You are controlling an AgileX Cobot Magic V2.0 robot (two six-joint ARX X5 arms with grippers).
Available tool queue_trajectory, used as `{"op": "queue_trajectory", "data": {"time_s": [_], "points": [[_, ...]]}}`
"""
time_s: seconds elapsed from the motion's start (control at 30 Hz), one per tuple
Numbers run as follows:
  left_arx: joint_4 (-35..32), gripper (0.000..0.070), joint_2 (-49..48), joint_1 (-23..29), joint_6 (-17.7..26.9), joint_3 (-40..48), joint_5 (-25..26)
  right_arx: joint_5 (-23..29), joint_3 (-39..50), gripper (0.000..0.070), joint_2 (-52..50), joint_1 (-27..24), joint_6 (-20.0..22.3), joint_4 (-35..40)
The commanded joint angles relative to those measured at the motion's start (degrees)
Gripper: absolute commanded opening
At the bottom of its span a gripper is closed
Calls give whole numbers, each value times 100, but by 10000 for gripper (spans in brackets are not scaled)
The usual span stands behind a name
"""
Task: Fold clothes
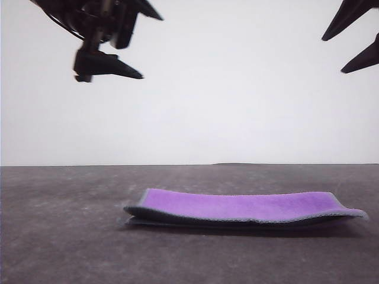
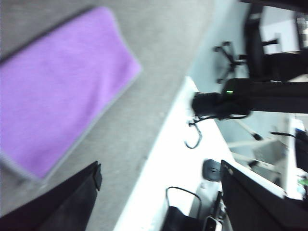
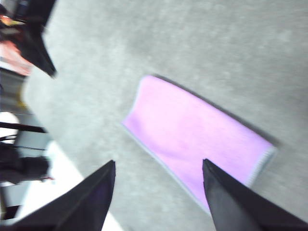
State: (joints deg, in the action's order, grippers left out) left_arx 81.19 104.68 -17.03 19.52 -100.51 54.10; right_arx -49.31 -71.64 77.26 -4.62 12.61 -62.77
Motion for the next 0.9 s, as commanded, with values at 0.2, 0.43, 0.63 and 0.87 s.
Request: {"op": "queue_trajectory", "data": {"time_s": [0.2, 0.43, 0.63, 0.87], "points": [[-1490, 477, -778, 708, -1419, -127, -1586, 1068, -117, 361, -867, 0, -149, -336], [-1402, 477, -1003, 1344, -1480, -119, -2155, 1819, 528, 361, -1762, -13, -455, -196], [-1319, 477, -1003, 1611, -1311, -87, -2155, 1633, 2193, 362, -2040, -2, -1072, 972], [-1364, 477, -994, 1801, -1250, -85, -2159, 1064, 3220, 362, -1485, 10, -1727, 2189]]}}
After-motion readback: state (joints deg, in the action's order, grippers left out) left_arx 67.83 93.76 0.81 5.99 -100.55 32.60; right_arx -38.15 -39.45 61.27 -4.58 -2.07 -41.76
